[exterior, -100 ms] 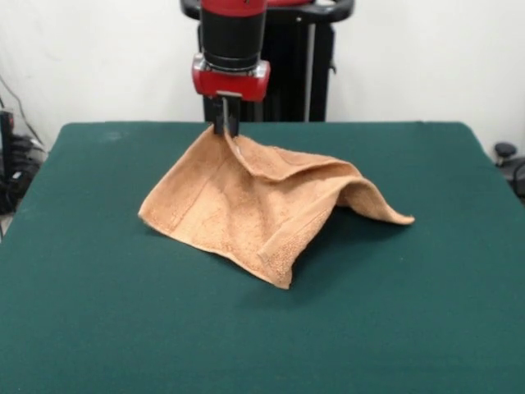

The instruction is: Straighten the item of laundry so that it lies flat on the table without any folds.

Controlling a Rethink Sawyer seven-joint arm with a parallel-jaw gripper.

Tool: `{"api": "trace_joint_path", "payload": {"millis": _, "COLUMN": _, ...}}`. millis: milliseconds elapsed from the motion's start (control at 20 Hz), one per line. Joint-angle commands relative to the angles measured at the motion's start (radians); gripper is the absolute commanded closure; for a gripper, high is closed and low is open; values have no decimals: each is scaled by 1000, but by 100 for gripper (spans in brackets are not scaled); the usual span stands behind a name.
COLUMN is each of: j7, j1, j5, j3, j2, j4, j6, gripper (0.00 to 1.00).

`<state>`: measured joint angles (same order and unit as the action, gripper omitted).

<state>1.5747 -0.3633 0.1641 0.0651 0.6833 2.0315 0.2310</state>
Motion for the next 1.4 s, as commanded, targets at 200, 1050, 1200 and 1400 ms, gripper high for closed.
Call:
{"api": "trace_joint_path", "payload": {"millis": 200, "j7": 106, "j1": 13, "j5": 51, "j3": -109, "j2": -60, "j4": 14, "j6": -61, "gripper": 0}}
{"api": "trace_joint_path", "payload": {"millis": 1050, "j7": 105, "j1": 125, "j5": -31, "j3": -99, "j2": 57, "j4": -154, "j6": 239, "gripper": 0}}
{"api": "trace_joint_path", "payload": {"millis": 1200, "j7": 115, "j1": 139, "j5": -37, "j3": -98, "j2": 41, "j4": -197, "j6": 264, "gripper": 0}}
{"api": "trace_joint_path", "payload": {"millis": 1400, "j7": 129, "j1": 159, "j5": -47, "j3": -96, "j2": 15, "j4": -261, "j6": 296, "gripper": 0}}
